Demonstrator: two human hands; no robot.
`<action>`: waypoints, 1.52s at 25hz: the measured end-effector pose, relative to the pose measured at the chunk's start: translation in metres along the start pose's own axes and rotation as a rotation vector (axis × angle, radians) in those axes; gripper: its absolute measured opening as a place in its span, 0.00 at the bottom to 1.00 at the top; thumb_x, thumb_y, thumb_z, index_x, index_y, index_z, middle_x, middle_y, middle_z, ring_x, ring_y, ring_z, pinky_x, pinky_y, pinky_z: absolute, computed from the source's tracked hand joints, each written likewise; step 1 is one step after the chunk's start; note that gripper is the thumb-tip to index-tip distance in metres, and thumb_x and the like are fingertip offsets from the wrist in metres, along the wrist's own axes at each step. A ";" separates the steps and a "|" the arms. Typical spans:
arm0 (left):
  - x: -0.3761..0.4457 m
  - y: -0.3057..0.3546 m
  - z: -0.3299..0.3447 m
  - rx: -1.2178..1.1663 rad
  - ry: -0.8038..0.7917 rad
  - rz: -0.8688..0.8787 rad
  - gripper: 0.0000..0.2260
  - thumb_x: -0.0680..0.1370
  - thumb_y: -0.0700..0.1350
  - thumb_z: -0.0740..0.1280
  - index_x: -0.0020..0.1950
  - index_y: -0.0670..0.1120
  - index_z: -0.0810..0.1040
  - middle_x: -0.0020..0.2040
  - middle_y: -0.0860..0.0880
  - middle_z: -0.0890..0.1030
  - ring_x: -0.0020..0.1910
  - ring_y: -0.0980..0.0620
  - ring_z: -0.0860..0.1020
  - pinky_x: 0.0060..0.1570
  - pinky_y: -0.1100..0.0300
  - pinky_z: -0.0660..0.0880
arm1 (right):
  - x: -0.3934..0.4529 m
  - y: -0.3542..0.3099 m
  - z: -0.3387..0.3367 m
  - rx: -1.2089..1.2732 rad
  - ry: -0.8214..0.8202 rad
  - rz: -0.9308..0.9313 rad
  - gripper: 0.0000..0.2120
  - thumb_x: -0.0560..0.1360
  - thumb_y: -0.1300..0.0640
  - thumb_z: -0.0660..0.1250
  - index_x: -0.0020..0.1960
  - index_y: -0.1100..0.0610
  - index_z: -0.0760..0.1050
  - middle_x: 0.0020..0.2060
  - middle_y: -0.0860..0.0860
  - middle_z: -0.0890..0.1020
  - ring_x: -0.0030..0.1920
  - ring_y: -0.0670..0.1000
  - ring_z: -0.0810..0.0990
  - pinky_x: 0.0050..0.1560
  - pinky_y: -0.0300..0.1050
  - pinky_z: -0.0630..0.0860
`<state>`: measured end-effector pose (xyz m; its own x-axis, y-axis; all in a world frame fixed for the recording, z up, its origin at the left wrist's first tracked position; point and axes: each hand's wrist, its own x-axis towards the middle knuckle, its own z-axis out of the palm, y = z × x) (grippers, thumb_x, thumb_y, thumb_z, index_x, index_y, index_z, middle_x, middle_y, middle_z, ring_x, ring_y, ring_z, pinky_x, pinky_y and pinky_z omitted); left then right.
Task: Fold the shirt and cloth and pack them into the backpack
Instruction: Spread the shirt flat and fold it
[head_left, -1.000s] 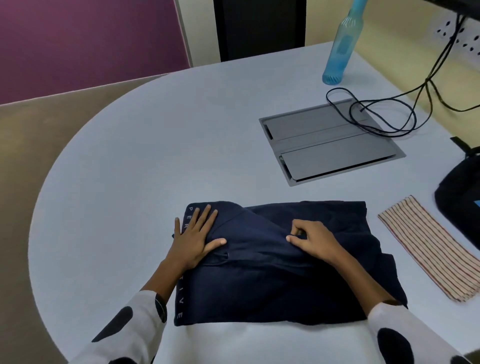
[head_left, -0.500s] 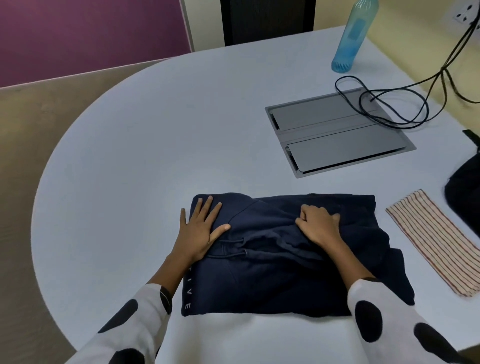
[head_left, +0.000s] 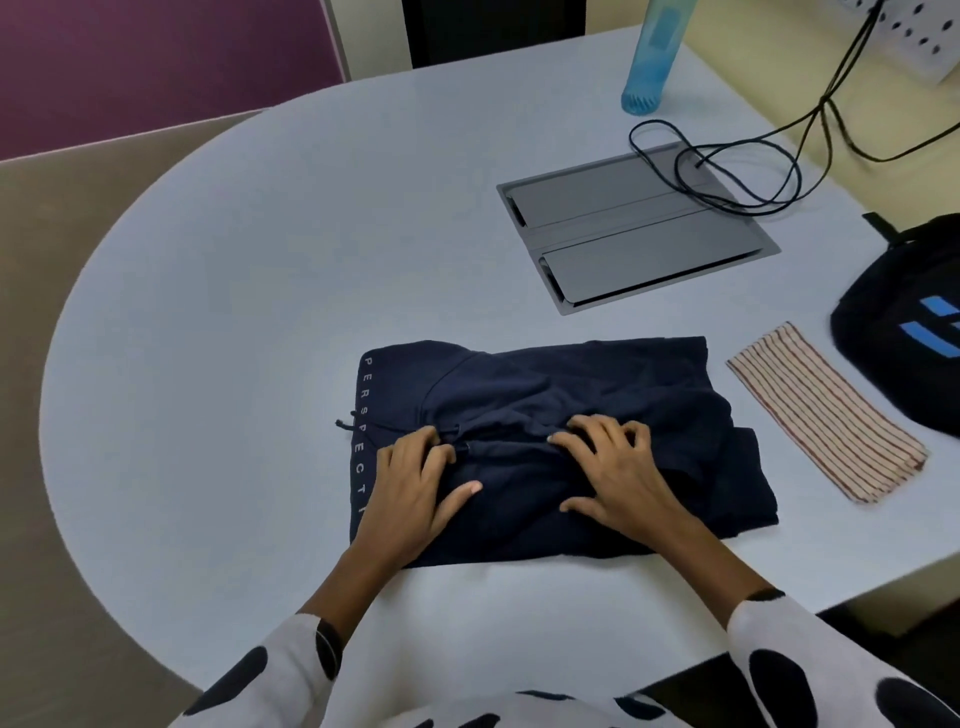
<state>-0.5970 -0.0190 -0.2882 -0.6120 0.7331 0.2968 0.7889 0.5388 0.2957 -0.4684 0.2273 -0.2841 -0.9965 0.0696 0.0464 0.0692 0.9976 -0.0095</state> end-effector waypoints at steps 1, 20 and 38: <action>-0.003 0.002 -0.001 -0.001 -0.040 0.048 0.25 0.76 0.67 0.56 0.55 0.46 0.73 0.60 0.45 0.72 0.60 0.48 0.71 0.60 0.55 0.62 | 0.000 0.004 0.003 -0.025 -0.024 0.049 0.37 0.59 0.41 0.77 0.64 0.51 0.70 0.58 0.52 0.75 0.56 0.54 0.75 0.52 0.55 0.70; -0.041 0.021 0.022 0.156 -0.397 0.217 0.26 0.78 0.35 0.38 0.75 0.41 0.60 0.74 0.42 0.65 0.74 0.45 0.62 0.72 0.46 0.50 | 0.004 0.050 -0.016 0.414 -0.124 0.247 0.30 0.67 0.59 0.75 0.66 0.51 0.68 0.58 0.49 0.72 0.60 0.50 0.70 0.63 0.47 0.68; 0.062 0.015 -0.005 0.215 -0.025 -0.021 0.07 0.67 0.40 0.77 0.39 0.43 0.79 0.34 0.48 0.76 0.27 0.47 0.74 0.26 0.59 0.68 | -0.062 0.094 -0.007 0.002 0.104 0.410 0.28 0.59 0.73 0.72 0.55 0.54 0.72 0.69 0.59 0.68 0.61 0.59 0.73 0.56 0.58 0.71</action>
<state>-0.6230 0.0327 -0.2609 -0.6292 0.7290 0.2695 0.7712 0.6287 0.0999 -0.3997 0.3165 -0.2806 -0.8764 0.4610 0.1390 0.4587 0.8872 -0.0503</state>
